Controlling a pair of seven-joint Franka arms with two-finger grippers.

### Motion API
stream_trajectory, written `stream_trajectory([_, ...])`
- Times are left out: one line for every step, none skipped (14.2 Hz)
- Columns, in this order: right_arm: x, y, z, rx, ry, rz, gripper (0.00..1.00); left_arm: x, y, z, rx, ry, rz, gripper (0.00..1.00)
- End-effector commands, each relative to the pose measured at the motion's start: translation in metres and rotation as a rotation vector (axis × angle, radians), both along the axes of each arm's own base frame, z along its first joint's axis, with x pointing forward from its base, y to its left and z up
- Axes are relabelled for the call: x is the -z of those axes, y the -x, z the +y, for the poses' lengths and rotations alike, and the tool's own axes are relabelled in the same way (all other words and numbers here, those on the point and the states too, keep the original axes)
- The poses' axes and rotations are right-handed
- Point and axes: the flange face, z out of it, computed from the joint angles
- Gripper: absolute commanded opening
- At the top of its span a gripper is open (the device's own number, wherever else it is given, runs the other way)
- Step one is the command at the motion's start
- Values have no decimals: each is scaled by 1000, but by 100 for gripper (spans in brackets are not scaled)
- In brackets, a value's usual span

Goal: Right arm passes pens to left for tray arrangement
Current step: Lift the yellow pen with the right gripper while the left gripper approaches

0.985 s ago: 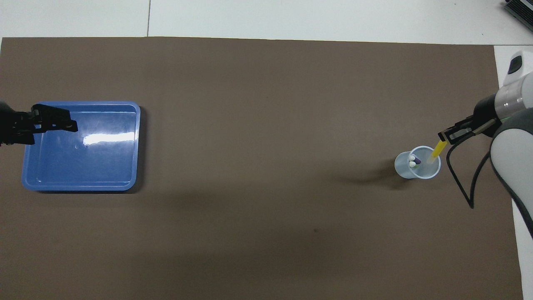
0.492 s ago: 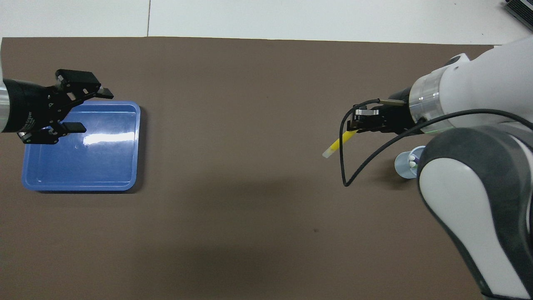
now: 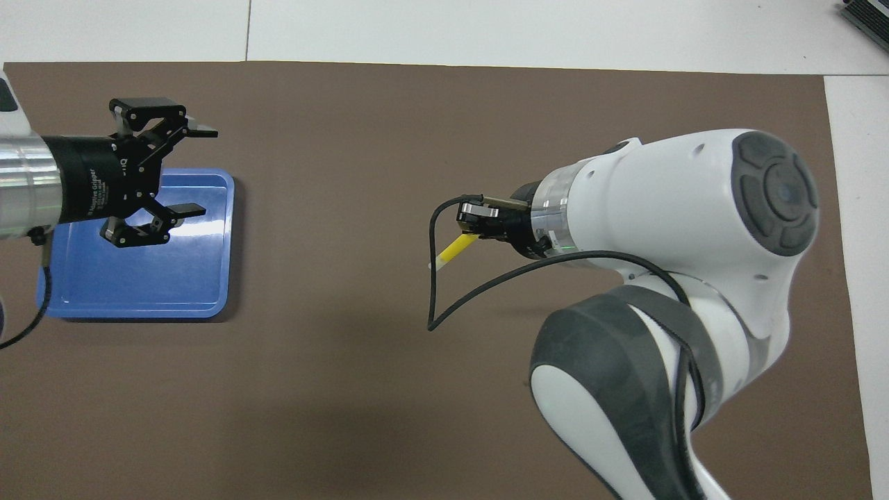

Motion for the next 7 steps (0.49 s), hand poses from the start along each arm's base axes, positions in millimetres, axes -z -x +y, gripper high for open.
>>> stream_trajectory([4,2,5,40,-33,19,0,16,27,-5,-156,112,24,100])
stream_trajectory([9,6,10,32,-29,29,0,20,31,-8,-191,144,43,100])
stream_trajectory([11,10,16,26,-27,35,0,23,33,-8,-243,182,75,100])
stream_trajectory([12,10,16,27,-26,38,0,24,32,-7,-310,217,105,100])
stream_trajectory([12,11,17,26,-26,37,0,29,34,-11,-377,246,138,100])
stream_trajectory([12,14,23,32,-34,42,0,32,35,-18,-451,285,156,100])
stream_trajectory([9,18,34,47,-62,33,0,36,38,-26,-510,315,166,100])
